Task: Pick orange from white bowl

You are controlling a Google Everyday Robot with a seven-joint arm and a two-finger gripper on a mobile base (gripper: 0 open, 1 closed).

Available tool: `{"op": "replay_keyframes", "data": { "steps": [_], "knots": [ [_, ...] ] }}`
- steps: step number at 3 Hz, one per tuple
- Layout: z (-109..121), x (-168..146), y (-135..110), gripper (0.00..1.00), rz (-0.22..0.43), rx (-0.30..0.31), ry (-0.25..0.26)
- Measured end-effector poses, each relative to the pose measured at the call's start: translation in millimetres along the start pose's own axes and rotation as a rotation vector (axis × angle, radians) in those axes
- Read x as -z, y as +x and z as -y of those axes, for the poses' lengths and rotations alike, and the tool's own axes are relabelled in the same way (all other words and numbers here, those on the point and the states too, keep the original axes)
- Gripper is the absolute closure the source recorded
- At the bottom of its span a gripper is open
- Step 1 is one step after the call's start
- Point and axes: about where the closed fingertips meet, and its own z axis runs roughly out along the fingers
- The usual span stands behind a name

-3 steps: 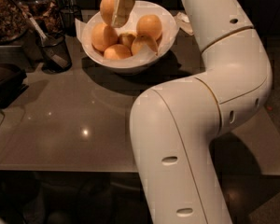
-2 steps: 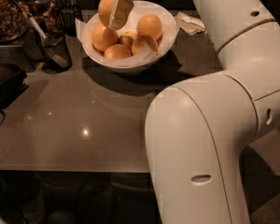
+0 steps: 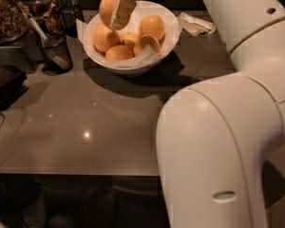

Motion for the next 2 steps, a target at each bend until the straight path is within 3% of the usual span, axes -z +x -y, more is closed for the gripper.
{"op": "replay_keyframes", "data": {
  "steps": [1,2],
  "knots": [
    [-23.2,47.7,-27.5,1.0,0.073,-0.05,0.096],
    [-23.3,47.0,-27.1,1.0,0.073,-0.051,0.093]
  ]
}}
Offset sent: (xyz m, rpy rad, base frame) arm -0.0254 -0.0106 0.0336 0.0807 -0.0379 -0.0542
